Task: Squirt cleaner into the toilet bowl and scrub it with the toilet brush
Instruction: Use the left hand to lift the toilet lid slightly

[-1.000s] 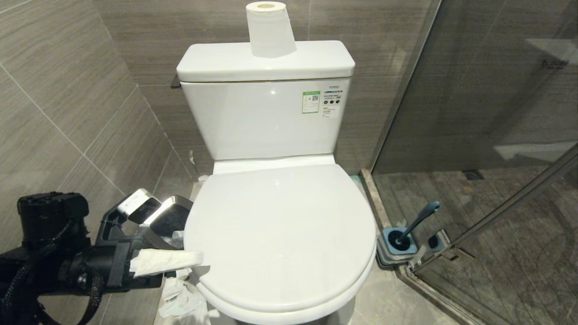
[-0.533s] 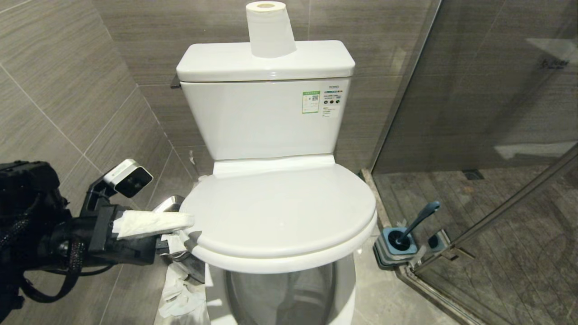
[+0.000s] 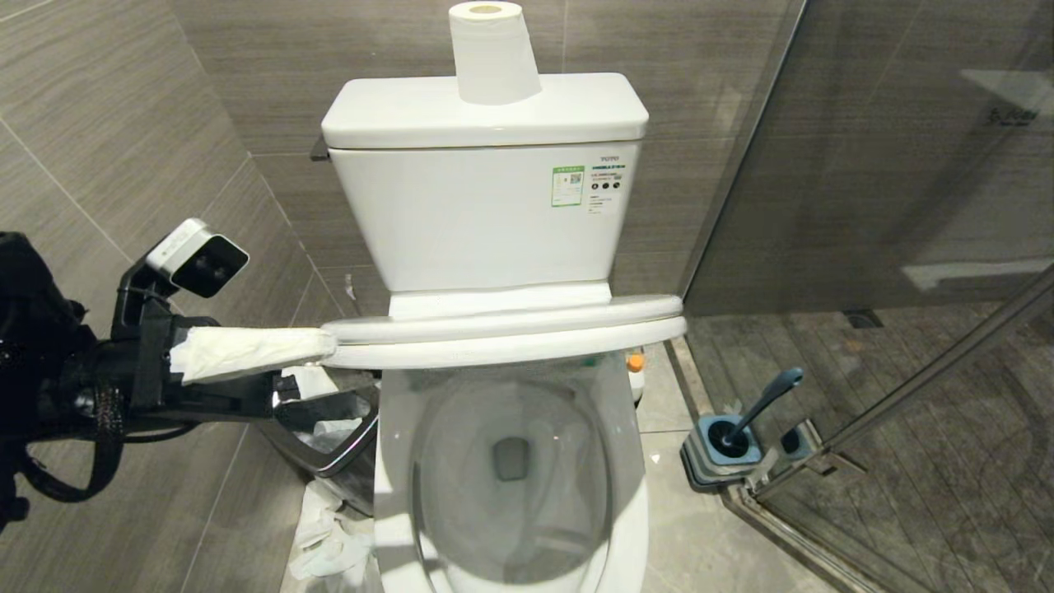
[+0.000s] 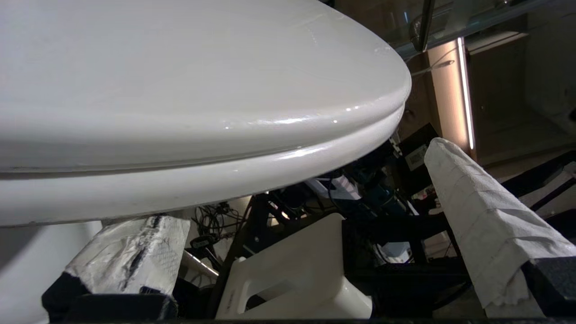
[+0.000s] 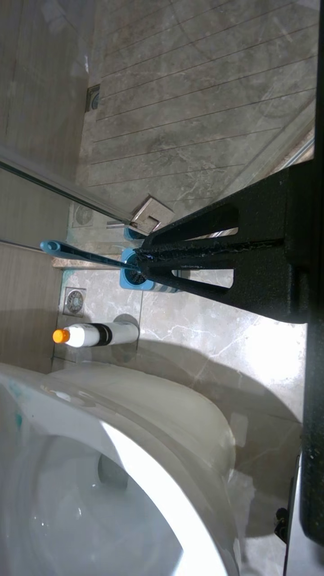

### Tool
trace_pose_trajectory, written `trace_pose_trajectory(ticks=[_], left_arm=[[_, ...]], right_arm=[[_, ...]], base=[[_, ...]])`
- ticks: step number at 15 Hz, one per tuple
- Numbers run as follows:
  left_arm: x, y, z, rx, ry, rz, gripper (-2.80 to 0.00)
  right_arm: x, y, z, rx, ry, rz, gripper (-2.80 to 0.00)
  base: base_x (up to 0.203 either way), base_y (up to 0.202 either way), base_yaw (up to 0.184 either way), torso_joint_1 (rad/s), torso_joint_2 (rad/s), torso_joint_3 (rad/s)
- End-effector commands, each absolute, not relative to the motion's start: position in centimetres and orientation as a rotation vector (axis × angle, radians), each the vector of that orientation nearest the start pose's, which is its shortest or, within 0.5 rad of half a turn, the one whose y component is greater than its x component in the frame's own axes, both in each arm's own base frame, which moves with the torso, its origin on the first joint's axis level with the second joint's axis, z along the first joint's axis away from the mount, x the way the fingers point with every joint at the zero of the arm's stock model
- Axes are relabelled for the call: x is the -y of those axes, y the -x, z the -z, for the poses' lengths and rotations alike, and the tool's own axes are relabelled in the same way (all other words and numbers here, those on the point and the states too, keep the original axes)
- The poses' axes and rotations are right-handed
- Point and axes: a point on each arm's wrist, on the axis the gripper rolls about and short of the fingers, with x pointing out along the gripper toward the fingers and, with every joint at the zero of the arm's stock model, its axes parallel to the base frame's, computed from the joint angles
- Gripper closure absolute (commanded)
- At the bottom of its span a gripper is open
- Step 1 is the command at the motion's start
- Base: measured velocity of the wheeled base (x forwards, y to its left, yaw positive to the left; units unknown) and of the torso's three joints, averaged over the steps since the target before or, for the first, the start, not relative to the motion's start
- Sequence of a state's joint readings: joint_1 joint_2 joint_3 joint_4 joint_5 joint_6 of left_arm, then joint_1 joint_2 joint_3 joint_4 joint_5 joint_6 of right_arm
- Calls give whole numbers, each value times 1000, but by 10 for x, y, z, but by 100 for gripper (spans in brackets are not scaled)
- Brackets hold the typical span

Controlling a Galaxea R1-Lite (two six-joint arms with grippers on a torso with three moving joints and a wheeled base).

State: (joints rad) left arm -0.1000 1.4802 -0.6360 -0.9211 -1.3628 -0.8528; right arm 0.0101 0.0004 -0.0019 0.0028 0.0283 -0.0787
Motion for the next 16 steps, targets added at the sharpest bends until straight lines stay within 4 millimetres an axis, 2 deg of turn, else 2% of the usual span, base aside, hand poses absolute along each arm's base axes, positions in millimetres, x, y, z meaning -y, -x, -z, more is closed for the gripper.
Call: trace_pose_trajectory(ticks=[1, 3, 7, 11, 14, 16], left_arm=[[45, -226, -235, -530, 623, 1407, -280], [46, -237, -240, -496, 607, 1405, -280], [51, -258, -259, -319, 563, 1367, -280], [56, -269, -266, -138, 547, 1307, -280], [58, -283, -275, -48, 549, 1254, -280], [61, -295, -272, 20, 524, 1190, -280]], right_arm=[[0, 23, -76, 0, 80, -40, 0], [0, 23, -76, -1, 80, -40, 0], [0, 23, -76, 0, 80, -40, 0], [0, 23, -76, 0, 80, -40, 0], [0, 23, -76, -1, 80, -40, 0], [0, 23, -76, 0, 80, -39, 0]], base=[[0, 0, 0, 0, 0, 0], [0, 0, 0, 0, 0, 0], [0, 0, 0, 0, 0, 0], [0, 0, 0, 0, 0, 0], [0, 0, 0, 0, 0, 0], [0, 0, 0, 0, 0, 0]])
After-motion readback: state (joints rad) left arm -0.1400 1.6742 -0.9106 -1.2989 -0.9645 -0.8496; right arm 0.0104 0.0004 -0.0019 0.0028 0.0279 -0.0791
